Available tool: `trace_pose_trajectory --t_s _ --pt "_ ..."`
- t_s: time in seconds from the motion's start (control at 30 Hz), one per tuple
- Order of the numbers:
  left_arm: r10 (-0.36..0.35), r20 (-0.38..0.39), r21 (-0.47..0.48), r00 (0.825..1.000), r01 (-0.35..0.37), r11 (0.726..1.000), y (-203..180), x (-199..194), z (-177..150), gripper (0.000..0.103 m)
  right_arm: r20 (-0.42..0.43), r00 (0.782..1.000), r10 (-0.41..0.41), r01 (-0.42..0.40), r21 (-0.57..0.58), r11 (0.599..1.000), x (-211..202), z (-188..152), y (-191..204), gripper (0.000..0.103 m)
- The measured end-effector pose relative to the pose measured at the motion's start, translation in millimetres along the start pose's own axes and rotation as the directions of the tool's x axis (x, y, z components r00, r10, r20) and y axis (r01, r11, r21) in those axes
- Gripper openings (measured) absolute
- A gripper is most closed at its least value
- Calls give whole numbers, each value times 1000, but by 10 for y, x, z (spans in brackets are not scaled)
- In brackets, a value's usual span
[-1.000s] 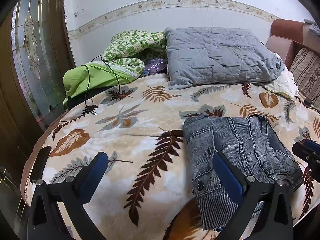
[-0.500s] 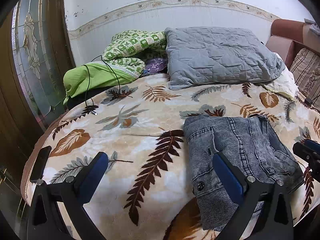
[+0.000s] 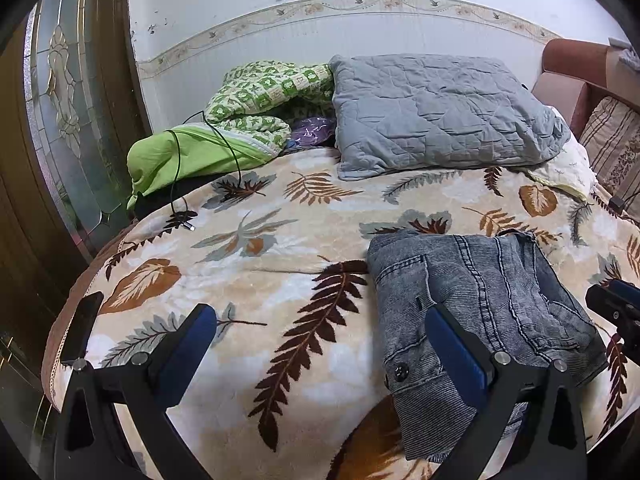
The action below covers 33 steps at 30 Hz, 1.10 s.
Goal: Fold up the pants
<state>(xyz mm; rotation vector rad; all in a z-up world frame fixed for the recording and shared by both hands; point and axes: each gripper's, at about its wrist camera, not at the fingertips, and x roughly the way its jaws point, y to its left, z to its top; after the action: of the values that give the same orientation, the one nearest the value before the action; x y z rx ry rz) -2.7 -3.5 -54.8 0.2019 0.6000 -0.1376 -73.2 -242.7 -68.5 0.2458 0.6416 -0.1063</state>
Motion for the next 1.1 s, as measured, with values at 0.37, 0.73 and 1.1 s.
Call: trace_pose_trajectory --t_s 0.37,0.73,1.1 --pt "-3 -2 6 1000 3 1000 5 -2 4 103 1 1000 1 -1 -1 1000 -2 -1 -6 63" --pt "-35 -49 22 998 36 999 -11 61 -9 103 6 1000 3 -3 3 1000 -15 26 -24 63" --pt "-181 -96 -89 979 173 981 57 141 -2 103 20 1000 -21 20 46 999 -103 18 -228 63"
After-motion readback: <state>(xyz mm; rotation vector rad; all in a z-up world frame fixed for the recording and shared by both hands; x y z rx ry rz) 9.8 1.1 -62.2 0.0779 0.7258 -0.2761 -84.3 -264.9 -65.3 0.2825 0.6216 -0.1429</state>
